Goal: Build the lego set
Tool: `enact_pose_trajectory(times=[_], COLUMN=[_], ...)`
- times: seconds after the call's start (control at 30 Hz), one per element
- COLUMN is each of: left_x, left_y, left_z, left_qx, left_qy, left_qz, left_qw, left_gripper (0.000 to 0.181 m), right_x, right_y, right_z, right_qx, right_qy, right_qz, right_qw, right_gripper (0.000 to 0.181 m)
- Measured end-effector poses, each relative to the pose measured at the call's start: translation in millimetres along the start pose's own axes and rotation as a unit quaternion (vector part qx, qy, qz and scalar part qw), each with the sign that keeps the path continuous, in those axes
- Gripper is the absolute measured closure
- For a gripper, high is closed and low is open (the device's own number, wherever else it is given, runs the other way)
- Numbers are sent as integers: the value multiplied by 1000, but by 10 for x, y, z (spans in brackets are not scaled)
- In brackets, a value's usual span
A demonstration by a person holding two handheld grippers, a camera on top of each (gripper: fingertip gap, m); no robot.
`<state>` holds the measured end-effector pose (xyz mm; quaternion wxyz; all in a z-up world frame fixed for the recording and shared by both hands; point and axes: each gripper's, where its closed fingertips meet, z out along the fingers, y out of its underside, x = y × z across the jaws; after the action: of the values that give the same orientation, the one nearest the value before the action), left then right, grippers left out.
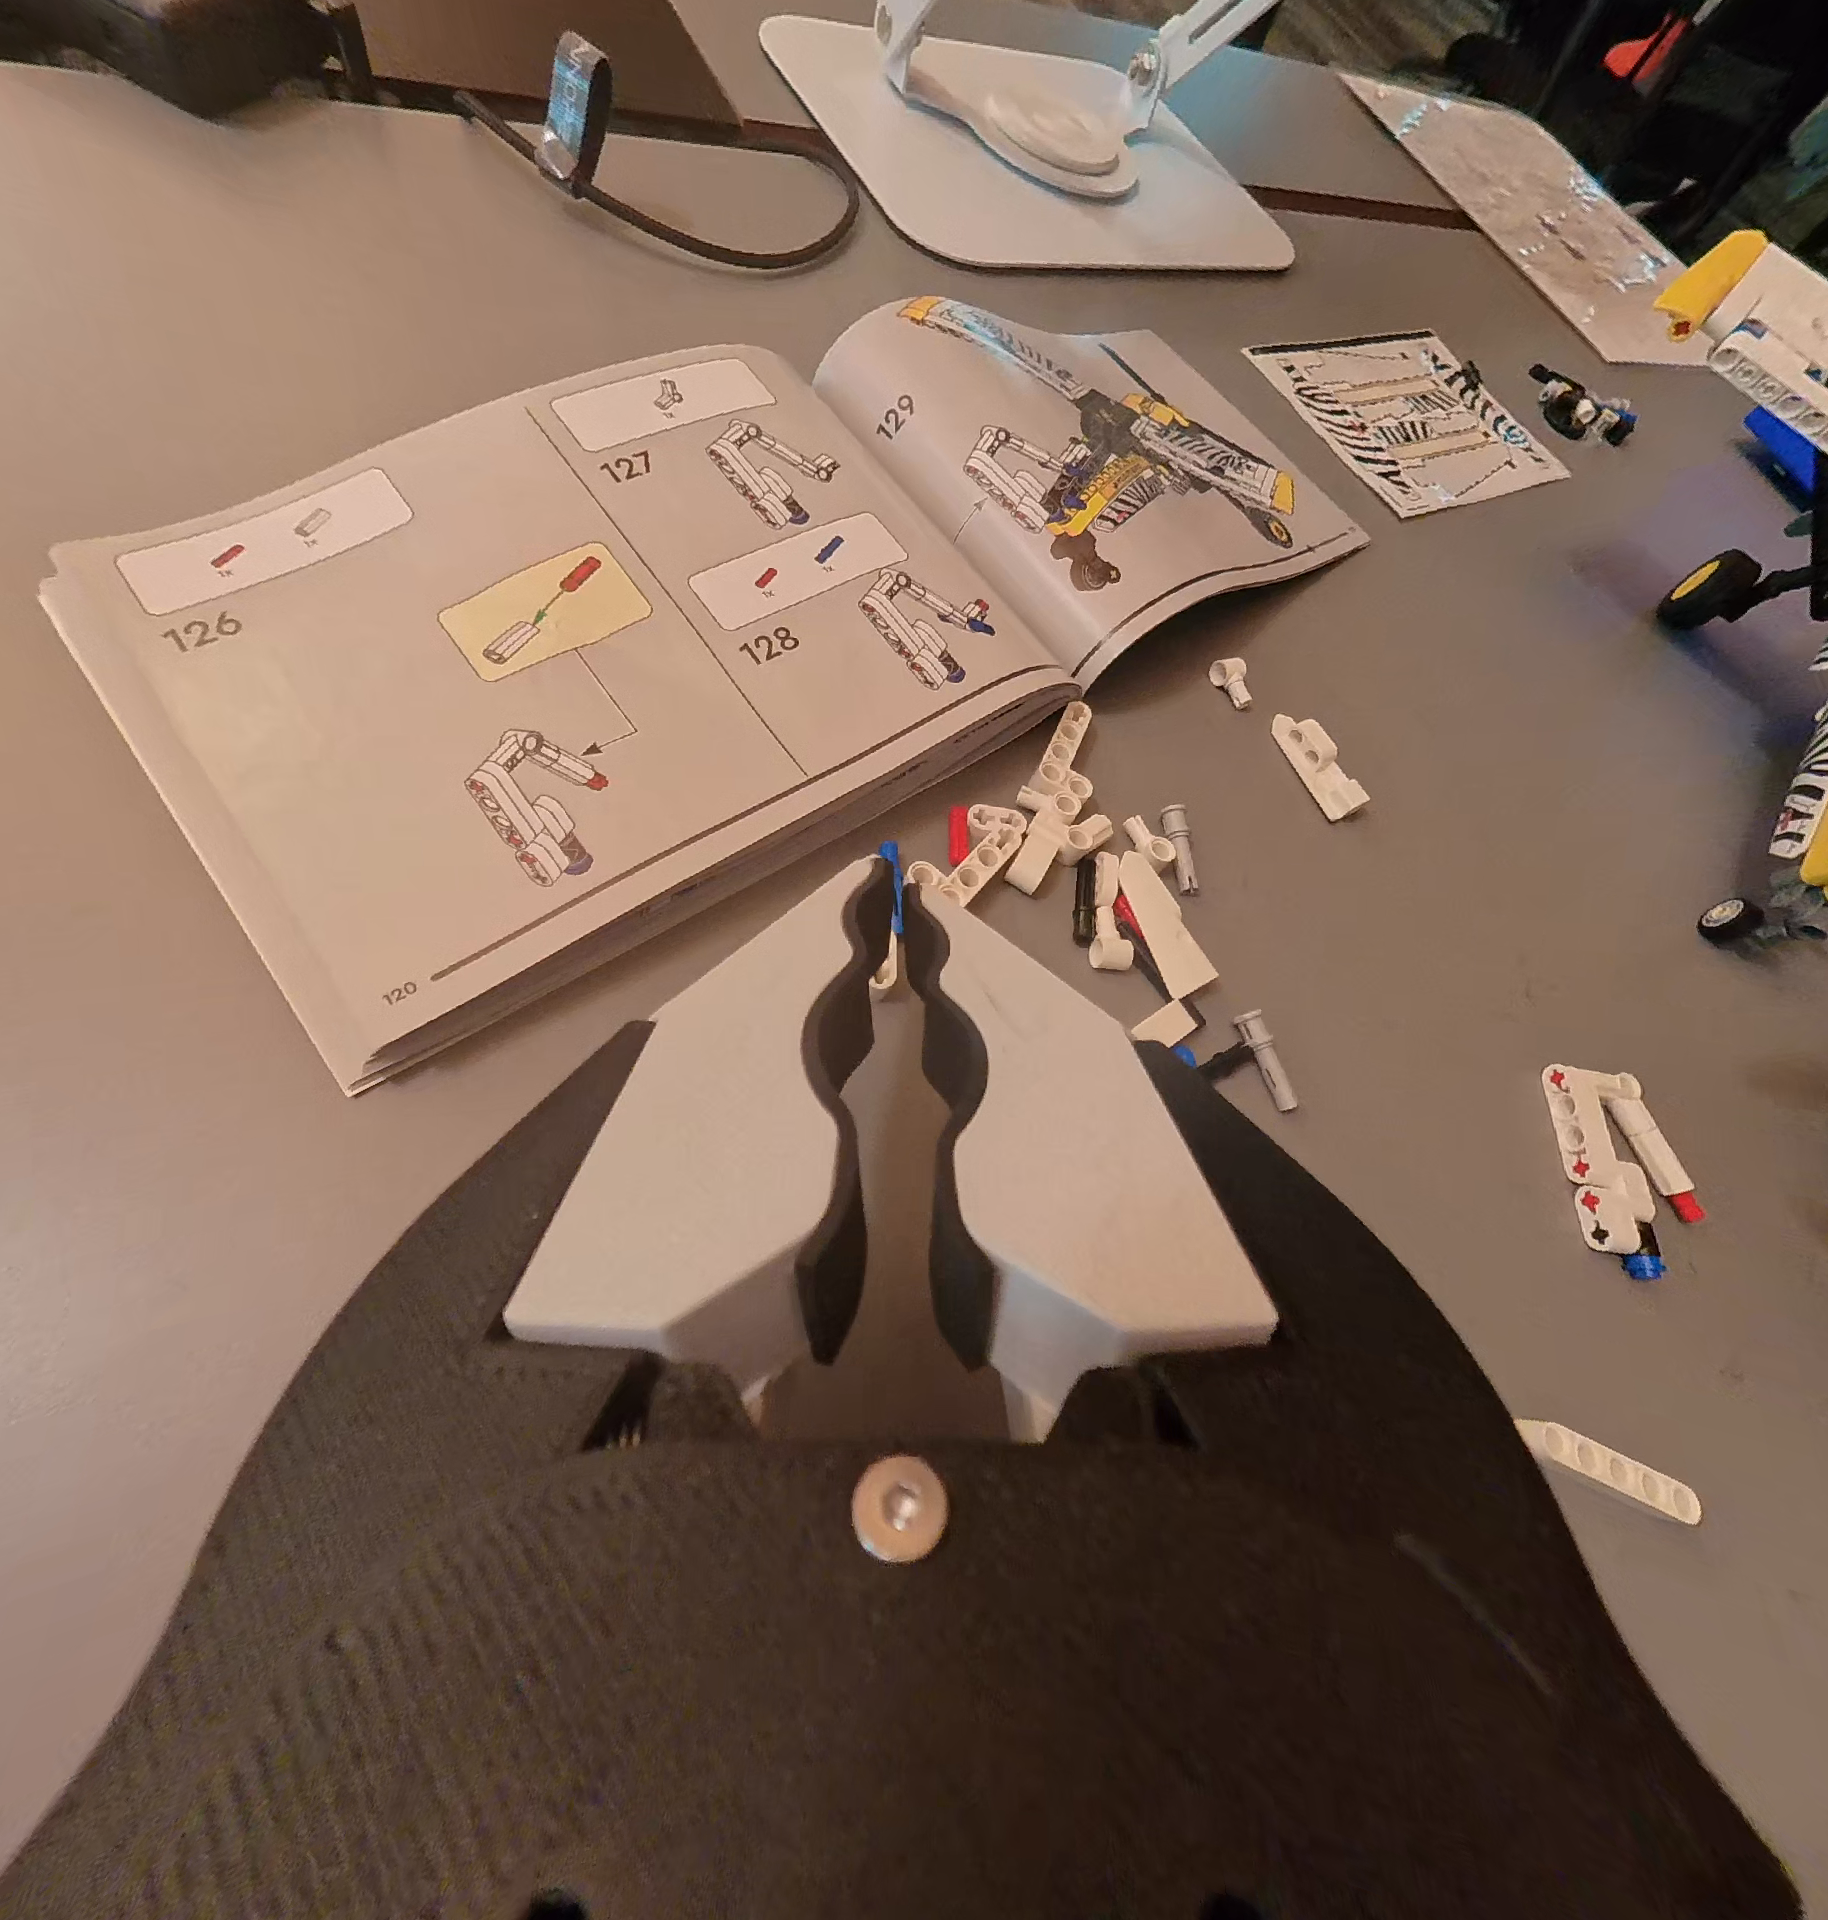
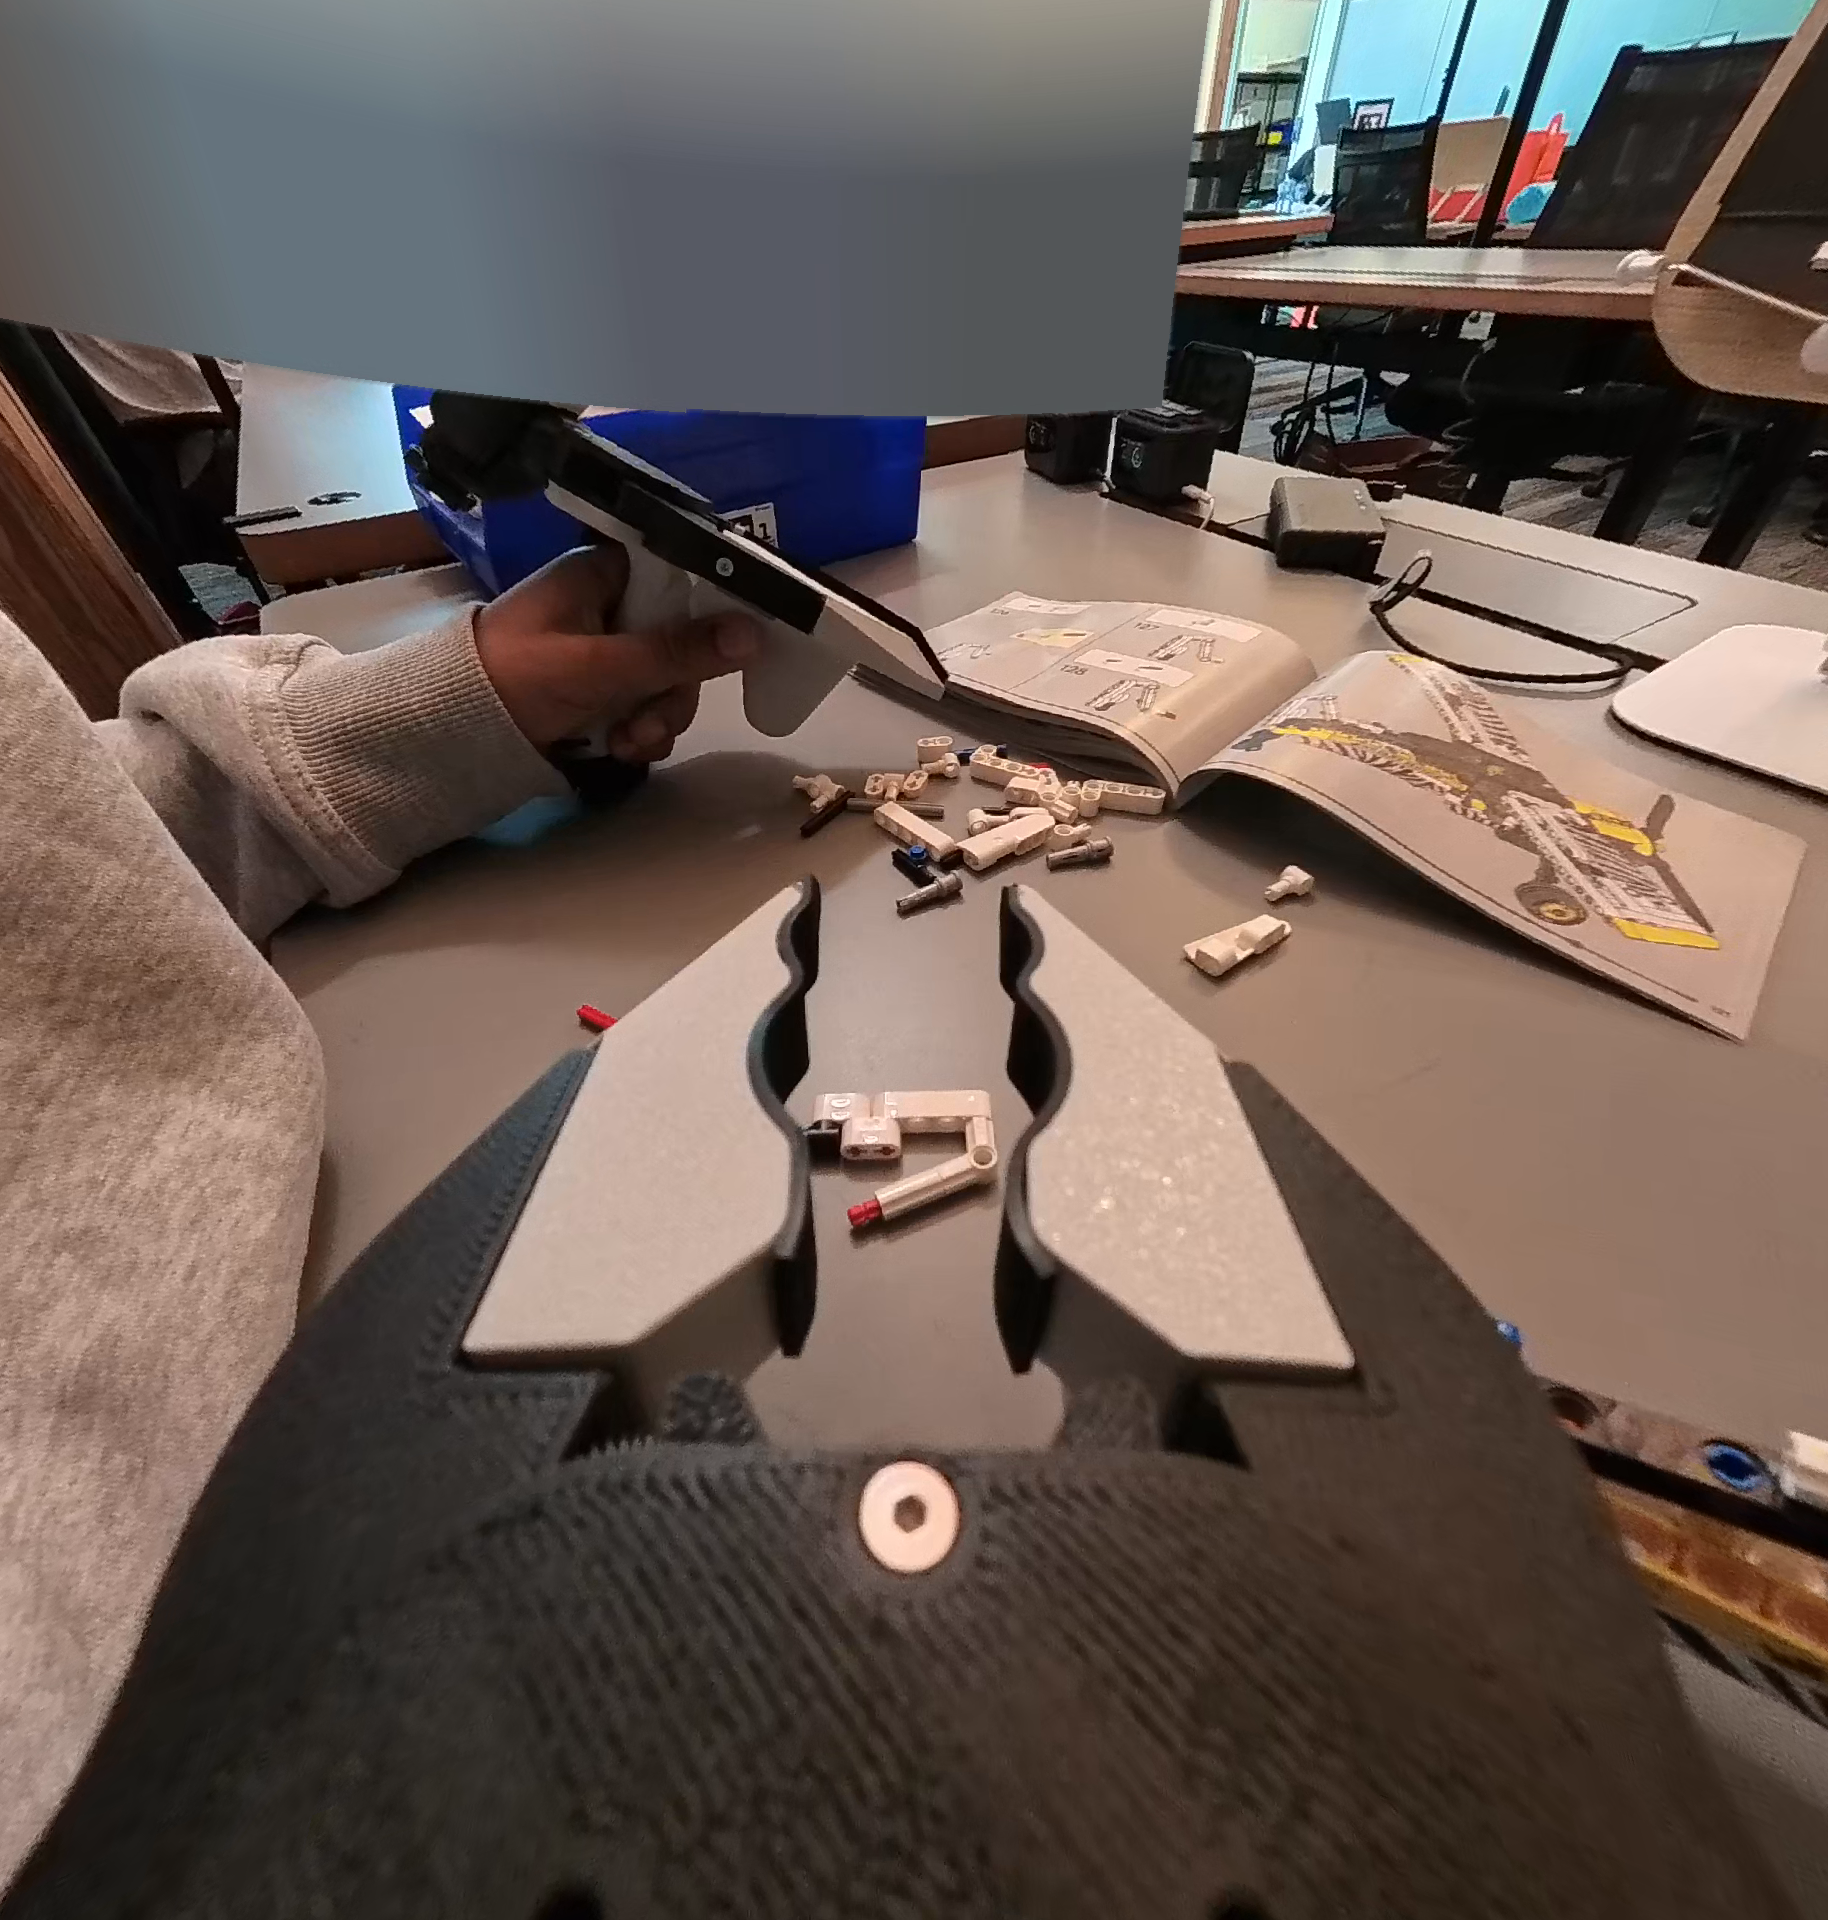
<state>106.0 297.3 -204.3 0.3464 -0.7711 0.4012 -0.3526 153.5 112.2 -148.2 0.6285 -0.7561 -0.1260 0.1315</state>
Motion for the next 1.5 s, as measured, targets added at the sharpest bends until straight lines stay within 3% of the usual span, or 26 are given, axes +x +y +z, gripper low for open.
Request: enact_pose_trajectory(times=[0.37,0.63,0.8,0.9,1.03,1.27,1.5], left_x=[58,206,395,372,358,408,429], left_y=[13,88,118,123,121,93,133], left_z=[11,73,314,444,485,513,526], left_qx=[-6,-35,-77,-97,-104,-108,-117], left_qy=[15,24,55,25,26,93,77], left_qz=[11,73,102,126,118,43,77], left_qw=[1000,996,990,987,987,989,987], left_gripper=[178,175,163,141,142,151,158], right_x=[15,27,17,4,10,3,-2], right_y=[0,3,22,35,25,12,8], right_z=[12,24,48,62,65,68,68], right_qx=[0,-1,-8,-13,-10,-4,-3], right_qy=[0,-1,-4,-3,0,1,2], right_qz=[0,0,-5,-13,-17,-26,-30], right_qw=[1000,1000,1000,1000,1000,1000,1000], right_gripper=[148,148,148,148,147,148,148])
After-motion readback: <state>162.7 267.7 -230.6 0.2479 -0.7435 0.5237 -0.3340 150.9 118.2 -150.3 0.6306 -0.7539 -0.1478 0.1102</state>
